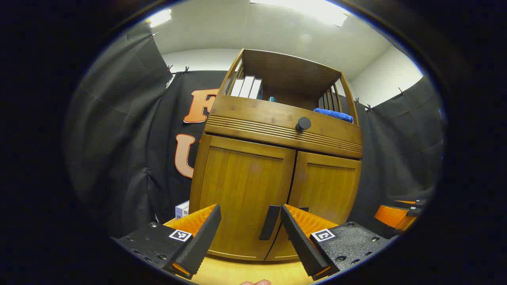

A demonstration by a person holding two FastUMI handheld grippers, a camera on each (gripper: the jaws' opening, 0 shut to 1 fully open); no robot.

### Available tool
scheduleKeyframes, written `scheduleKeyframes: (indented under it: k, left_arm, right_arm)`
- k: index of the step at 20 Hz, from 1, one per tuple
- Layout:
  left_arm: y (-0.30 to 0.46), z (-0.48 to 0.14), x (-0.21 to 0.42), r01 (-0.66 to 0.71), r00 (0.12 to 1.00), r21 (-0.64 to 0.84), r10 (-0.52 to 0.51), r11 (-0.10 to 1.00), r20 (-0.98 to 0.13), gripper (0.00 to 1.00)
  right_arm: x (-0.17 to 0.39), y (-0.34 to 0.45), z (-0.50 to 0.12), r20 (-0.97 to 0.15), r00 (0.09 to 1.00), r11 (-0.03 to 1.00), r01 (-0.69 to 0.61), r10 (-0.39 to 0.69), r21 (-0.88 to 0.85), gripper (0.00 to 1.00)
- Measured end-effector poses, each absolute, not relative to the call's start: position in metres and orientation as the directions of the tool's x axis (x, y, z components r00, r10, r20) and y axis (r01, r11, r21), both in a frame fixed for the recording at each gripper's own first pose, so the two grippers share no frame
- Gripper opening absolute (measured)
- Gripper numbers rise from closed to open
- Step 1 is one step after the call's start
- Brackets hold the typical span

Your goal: Open the right door of the double-door shoe cabinet with the right hand, and open the left door with the left hand.

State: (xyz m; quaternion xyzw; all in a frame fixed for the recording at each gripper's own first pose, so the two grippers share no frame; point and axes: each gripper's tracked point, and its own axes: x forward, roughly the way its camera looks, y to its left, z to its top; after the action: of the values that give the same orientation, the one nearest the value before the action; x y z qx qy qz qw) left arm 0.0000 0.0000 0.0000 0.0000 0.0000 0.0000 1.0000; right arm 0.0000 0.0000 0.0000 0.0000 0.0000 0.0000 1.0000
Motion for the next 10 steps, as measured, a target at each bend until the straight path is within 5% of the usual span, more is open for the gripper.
scheduleKeyframes:
  k: [10]
  left_arm:
    - [0.012, 0.007, -0.005, -0.031, 0.999, 0.020, 0.030, 0.999, 0.032, 0.92]
  right_arm:
    - [-0.001, 0.006, 0.001, 0.007, 1.000, 1.000, -0.007, 0.007, -0.027, 0.97]
